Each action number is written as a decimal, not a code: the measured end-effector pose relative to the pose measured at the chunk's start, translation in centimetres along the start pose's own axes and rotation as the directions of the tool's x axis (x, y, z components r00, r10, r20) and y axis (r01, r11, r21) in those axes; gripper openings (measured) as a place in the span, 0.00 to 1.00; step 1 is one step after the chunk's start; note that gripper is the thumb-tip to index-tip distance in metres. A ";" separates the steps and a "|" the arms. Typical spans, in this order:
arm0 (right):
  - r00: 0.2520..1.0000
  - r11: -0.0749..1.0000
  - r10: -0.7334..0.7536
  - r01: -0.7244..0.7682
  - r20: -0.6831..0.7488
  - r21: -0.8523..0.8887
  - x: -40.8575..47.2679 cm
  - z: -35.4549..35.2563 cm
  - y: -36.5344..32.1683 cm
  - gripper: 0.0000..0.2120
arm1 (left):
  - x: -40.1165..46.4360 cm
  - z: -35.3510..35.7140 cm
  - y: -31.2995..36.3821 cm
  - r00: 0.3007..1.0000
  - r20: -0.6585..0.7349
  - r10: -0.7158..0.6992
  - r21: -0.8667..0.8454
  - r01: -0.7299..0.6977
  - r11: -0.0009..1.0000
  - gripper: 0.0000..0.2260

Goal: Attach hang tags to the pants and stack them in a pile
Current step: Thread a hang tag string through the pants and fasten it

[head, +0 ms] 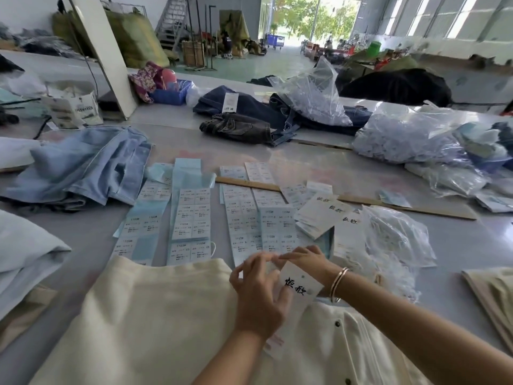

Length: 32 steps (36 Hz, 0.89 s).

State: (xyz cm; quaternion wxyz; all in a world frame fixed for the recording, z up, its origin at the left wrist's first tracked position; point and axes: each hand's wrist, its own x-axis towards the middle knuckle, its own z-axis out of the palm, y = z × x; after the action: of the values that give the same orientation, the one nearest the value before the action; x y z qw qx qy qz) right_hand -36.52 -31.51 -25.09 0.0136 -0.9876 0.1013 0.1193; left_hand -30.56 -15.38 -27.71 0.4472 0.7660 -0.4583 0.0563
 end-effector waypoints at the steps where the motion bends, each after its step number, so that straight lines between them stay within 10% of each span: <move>1: 0.999 0.989 0.032 -0.027 -0.030 0.147 -0.2 -0.3 0.2 0.22 | 0.0 0.0 0.1 1.000 0.023 0.006 0.022 -0.006 1.000 0.14; 5: 0.941 0.903 0.221 -0.098 -0.256 0.419 -0.4 -1.3 1.5 0.15 | -0.1 -0.1 0.5 0.995 0.092 0.041 0.147 -0.054 0.988 0.14; 11: 0.984 0.958 0.168 -0.150 -0.055 0.245 -0.3 -0.8 1.6 0.19 | -0.6 0.1 1.0 0.991 0.104 0.085 0.262 -0.110 0.959 0.08; 21: 0.972 0.937 0.206 -0.163 -0.113 0.307 0.1 -0.4 3.0 0.16 | -0.4 -0.8 1.3 0.995 0.080 0.056 0.249 -0.074 0.966 0.13; 32: 0.972 0.973 0.155 -0.119 -0.175 0.200 1.4 -0.5 1.3 0.15 | 1.7 0.5 -1.0 0.886 0.431 -0.172 0.350 0.012 0.937 0.28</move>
State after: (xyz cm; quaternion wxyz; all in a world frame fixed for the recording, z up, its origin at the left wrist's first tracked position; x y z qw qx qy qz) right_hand -35.30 -33.09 -24.99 0.0886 -0.9793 0.1812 0.0155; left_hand -28.98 -16.73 -27.81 0.1915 0.8440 -0.4963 -0.0688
